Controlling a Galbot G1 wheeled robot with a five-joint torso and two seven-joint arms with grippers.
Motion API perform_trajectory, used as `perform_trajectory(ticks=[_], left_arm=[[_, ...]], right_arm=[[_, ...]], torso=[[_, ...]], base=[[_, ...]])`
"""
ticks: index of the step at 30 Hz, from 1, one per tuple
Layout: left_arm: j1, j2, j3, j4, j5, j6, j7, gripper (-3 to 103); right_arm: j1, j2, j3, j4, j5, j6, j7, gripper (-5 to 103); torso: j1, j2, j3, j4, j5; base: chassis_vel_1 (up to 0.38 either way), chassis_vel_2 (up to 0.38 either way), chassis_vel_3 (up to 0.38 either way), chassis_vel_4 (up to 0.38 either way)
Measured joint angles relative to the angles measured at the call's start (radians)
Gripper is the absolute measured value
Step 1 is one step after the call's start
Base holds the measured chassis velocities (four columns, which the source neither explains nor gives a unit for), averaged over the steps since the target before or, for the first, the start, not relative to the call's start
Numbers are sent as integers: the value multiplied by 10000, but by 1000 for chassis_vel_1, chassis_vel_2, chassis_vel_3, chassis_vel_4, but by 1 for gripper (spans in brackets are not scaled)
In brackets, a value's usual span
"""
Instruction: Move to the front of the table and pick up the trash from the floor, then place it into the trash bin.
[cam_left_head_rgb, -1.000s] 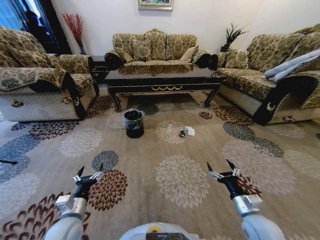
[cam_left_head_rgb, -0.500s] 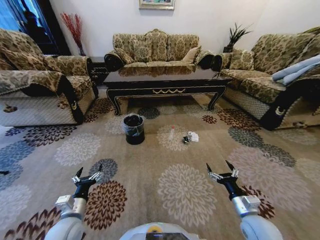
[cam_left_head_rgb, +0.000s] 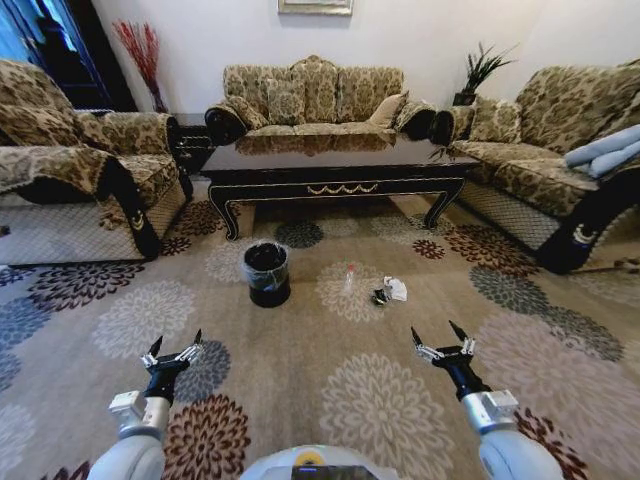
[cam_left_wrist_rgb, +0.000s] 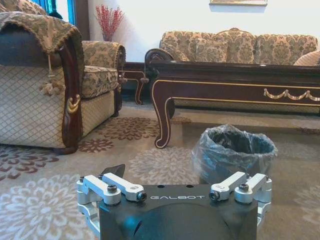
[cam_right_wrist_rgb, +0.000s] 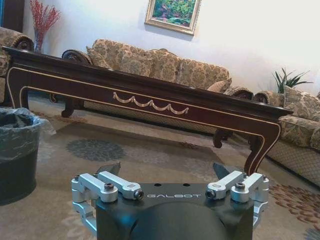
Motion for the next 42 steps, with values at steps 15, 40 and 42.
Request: perform_trajectory(ticks=[15, 40, 42], left_arm=[[79, 27, -115, 14, -143, -52, -6, 100], [-217, 232, -8, -28, -345, 751, -20, 100], [-438, 347, 112, -100, -512, 1225, -60, 100]], right_arm=[[-30, 25, -63, 60, -53, -67, 6, 100], [83, 275, -146, -79, -281, -12, 289, 100], [85, 330, -168, -122, -286, 48, 303, 100]], torso=[[0, 2, 2, 1, -1], [1, 3, 4, 1, 0], [0, 3, 2, 2, 0]], base=[[-183, 183, 190, -192], [-176, 173, 165, -178], [0, 0, 0, 0]])
